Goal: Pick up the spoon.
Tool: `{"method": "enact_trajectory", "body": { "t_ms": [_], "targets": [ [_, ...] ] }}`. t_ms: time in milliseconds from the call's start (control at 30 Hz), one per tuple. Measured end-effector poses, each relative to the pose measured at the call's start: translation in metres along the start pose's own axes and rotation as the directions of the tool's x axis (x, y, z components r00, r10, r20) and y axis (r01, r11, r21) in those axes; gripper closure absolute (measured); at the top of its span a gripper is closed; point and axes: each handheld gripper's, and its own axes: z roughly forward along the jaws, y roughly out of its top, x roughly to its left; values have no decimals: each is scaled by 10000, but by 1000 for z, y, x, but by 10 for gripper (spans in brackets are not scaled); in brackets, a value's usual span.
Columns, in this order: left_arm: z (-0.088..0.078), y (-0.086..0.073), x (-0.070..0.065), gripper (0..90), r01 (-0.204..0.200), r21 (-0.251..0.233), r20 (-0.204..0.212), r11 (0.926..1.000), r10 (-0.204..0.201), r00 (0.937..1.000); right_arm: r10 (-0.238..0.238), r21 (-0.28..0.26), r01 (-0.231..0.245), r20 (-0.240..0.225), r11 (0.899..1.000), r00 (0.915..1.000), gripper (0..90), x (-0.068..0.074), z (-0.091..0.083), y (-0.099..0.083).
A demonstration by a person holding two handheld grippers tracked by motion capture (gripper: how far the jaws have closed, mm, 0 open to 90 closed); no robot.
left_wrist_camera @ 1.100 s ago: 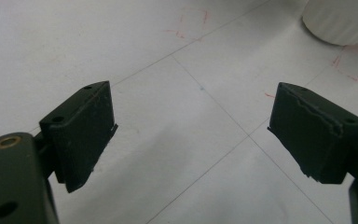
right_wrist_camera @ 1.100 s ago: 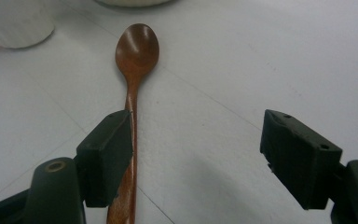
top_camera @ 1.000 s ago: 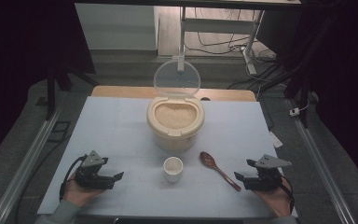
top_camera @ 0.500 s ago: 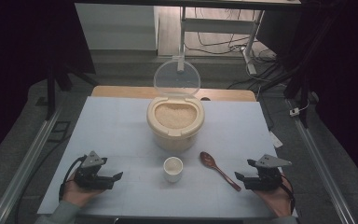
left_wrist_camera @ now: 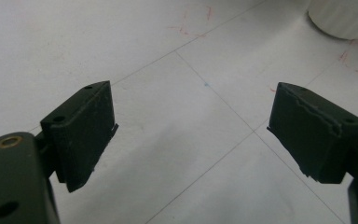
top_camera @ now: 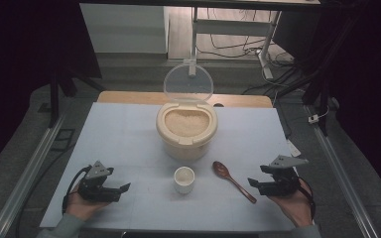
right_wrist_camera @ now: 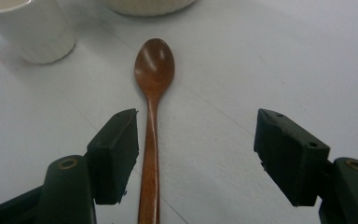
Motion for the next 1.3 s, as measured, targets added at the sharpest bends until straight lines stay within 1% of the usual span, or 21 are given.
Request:
{"method": "enact_trajectory", "body": {
  "t_ms": [33,100,133,167,200,233,267,300,333,367,467,500,600,667,733,800,900,933,967,1100,1300],
  "targets": [
    [0,0,0,141,-3,7,22,10000,3,10000,-91,453,92,-23,9989,10000,304,1,2,9],
    [1,0,0,141,-14,33,27,10000,14,10000,-145,601,145,-1,9981,9999,305,2,2,12],
    [1,0,0,141,-31,49,27,10000,31,10000,-243,1025,245,-36,9944,9997,309,3,4,21],
    [1,0,0,141,-31,49,27,10000,31,10000,-243,1025,245,-36,9944,9997,309,3,4,21],
    [1,0,0,141,-17,52,18,10000,17,10000,-204,1344,220,-139,9907,9997,310,4,5,29],
    [2,0,-1,141,-3,58,15,10000,3,10000,-204,1344,220,-139,9907,9997,310,4,5,29],
    [2,0,-1,141,11,57,14,10000,-11,10000,-175,1592,230,-363,9870,9992,311,6,7,36],
    [2,0,-1,141,1,66,8,10000,-1,10000,-175,1592,230,-363,9870,9992,311,6,7,36],
    [2,0,-1,141,-22,79,0,10000,22,10000,-345,1879,408,-365,9814,9987,313,8,10,40],
    [3,0,-1,141,-49,96,-2,9999,49,10000,-441,1985,505,-364,9788,9984,314,9,11,41],
    [3,-1,-2,141,-50,105,-52,9999,50,10000,-573,2321,669,-479,9704,9972,322,12,17,40],
    [3,-1,-1,141,-42,107,-64,9999,43,10000,-573,2321,669,-479,9704,9972,322,12,17,40],
    [3,-1,-2,141,-44,115,-99,9999,45,9999,-637,2703,769,-572,9597,9963,334,12,22,36],
    [3,-1,-2,141,-77,143,-113,9999,79,9999,-575,2781,710,-563,9579,9968,335,12,23,35],
    [4,0,-3,141,-106,148,-106,9998,107,9999,-572,3048,778,-759,9492,9955,336,13,28,33],
    [4,0,-3,141,-128,166,-113,9998,130,9999,-576,3126,789,-771,9466,9954,336,14,29,33],
    [5,-1,-3,140,-135,188,-97,9997,137,9999,-585,3511,803,-722,9329,9957,350,16,39,29],
    [5,-1,-3,140,-137,191,-91,9997,138,9999,-575,3599,797,-720,9296,9957,359,17,41,28],
    [5,-1,-3,140,-136,187,-87,9997,138,9999,-575,3599,797,-720,9296,9957,359,17,41,28],
    [5,-1,-3,140,-126,200,-55,9997,128,9999,-640,3942,882,-741,9148,9952,373,20,47,25],
    [6,-1,-4,137,-163,245,-34,9996,164,9999,-646,4138,874,-687,9062,9955,401,22,53,22]
  ]
}}
